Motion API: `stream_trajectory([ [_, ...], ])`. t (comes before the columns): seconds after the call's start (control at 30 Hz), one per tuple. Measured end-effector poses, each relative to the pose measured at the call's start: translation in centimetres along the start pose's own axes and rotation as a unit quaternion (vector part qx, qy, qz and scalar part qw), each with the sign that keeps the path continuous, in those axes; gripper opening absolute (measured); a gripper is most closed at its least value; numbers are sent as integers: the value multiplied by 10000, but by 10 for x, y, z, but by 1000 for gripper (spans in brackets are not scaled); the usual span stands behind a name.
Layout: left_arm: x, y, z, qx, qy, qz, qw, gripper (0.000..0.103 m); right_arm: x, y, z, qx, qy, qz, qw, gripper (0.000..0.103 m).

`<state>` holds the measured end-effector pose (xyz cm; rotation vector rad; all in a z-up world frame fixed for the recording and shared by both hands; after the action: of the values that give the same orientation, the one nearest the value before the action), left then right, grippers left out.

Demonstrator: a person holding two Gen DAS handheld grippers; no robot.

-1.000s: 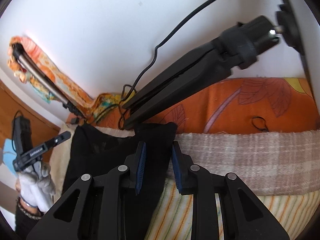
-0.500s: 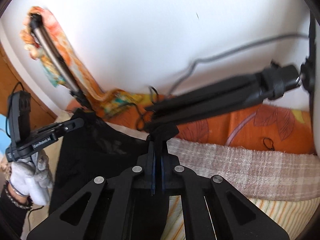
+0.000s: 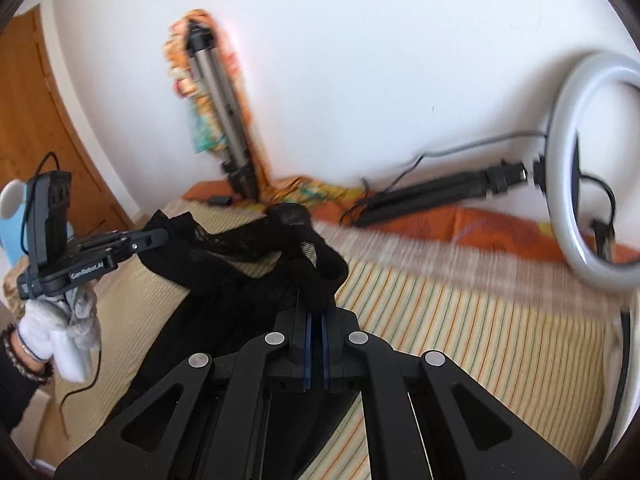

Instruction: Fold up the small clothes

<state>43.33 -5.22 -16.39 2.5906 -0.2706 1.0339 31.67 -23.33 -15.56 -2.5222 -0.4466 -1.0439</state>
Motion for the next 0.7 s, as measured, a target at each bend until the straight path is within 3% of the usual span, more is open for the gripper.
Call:
stream_trajectory([
  [0.17, -42, 11, -48, -43, 157, 257, 9995, 2, -48, -29, -28, -29, -103, -91, 9999, 2],
  [0.4, -117, 20, -91, -66, 22, 413, 9991, 2, -119, -65, -58, -255, -272, -378, 9986, 2],
  [0.7, -146, 20, -118, 124, 228, 533, 9982, 2, -140, -78, -89, -698, -58, -711, 9950, 2],
])
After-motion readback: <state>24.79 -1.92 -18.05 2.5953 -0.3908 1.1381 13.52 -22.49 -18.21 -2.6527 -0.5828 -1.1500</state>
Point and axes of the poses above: each gripper's, at about its wrist camera, not at the fingertips, and z roughly the way its jaws point, y to its right, x to its top, the point moved 8 cm from there along z, roughly the way its jaws point, and after that the axes turned 5 degrees about -z, right-handed, at the moved point
